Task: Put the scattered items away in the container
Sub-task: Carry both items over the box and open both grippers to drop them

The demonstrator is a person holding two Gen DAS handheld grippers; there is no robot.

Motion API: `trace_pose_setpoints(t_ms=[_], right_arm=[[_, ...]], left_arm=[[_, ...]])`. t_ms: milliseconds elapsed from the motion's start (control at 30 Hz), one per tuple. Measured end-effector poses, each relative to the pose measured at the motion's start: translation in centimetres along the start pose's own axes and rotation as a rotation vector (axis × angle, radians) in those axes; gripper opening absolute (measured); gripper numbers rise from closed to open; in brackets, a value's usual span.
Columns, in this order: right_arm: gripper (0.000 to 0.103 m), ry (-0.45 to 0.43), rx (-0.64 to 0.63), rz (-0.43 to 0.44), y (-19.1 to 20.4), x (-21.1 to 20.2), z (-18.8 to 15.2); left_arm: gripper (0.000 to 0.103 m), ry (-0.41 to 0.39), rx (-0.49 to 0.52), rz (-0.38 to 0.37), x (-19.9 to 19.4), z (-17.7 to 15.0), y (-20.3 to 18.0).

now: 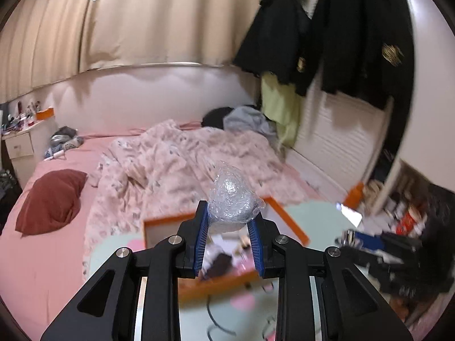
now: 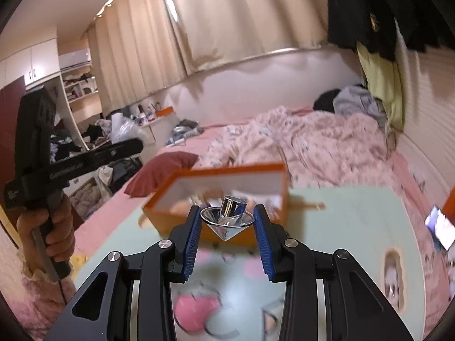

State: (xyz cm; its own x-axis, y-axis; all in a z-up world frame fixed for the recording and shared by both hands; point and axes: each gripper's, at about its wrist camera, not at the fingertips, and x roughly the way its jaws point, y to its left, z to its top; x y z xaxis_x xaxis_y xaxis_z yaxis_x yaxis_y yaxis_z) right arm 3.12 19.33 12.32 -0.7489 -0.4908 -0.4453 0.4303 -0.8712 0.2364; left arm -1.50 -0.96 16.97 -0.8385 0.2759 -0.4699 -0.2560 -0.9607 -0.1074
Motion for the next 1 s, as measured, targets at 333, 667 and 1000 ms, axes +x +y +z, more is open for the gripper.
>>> trace_pose_setpoints(t_ms=[333,667,1000], right_arm=[[0.036,0.108,0.045,-0.083,-1.6,12.9,5.5],[0.036,0.111,0.078,-0.095,-3.6,14.9,2.8],[0.060,0.073,0.127,-0.120,-4.1,14.4,2.6]], left_arm=[[0.028,0.213,-0.197,-0.054,11.2,-3.7,4.8],[0.028,0.215,-0.225,-0.024,12.0,-5.3,6.8],[0.039,0.159,-0.291,-0.018,11.4,-5.1,7.5]])
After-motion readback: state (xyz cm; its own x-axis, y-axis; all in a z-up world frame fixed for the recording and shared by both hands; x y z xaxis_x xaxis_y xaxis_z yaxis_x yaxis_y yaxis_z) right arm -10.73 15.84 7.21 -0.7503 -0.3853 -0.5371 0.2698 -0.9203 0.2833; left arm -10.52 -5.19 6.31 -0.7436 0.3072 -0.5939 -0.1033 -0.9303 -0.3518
